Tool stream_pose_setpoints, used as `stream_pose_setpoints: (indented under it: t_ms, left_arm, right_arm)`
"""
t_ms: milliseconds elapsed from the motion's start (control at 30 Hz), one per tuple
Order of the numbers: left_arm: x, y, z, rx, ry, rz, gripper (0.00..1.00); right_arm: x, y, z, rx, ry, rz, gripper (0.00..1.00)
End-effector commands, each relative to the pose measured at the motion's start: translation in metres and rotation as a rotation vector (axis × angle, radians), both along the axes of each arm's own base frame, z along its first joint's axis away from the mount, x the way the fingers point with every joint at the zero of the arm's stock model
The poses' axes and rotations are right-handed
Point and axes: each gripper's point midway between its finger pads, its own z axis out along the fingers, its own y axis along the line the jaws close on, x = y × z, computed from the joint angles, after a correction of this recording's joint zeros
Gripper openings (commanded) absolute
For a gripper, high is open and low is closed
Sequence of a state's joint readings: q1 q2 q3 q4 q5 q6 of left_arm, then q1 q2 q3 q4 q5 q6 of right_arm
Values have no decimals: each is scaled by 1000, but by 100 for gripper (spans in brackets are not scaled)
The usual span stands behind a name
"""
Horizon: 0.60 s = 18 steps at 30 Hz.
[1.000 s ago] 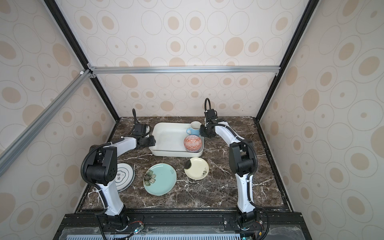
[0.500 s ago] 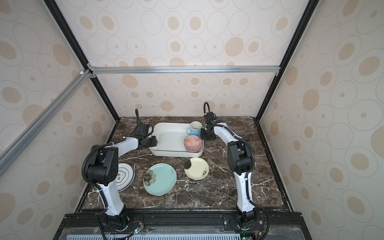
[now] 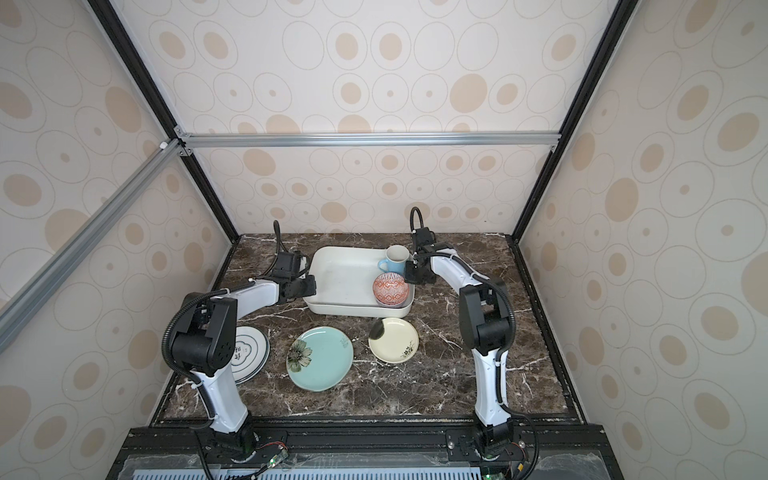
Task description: Place the mixed dishes into the plastic bin
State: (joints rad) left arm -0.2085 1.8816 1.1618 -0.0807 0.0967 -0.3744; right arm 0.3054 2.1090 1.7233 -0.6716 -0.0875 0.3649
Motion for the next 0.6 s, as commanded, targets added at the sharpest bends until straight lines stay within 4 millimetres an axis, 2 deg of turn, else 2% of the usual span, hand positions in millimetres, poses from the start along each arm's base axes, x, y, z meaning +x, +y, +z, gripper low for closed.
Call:
stream_pose_setpoints:
  t_ms: [0, 567]
  left_arm:
    - [-25, -25, -14, -37, 63, -60, 12]
    - [-77, -52, -15, -45, 53, -116, 8]
  right_arm:
    - [-25, -3, 0, -13, 49, 26, 2]
    - [-73, -25, -1, -52, 66, 10, 2]
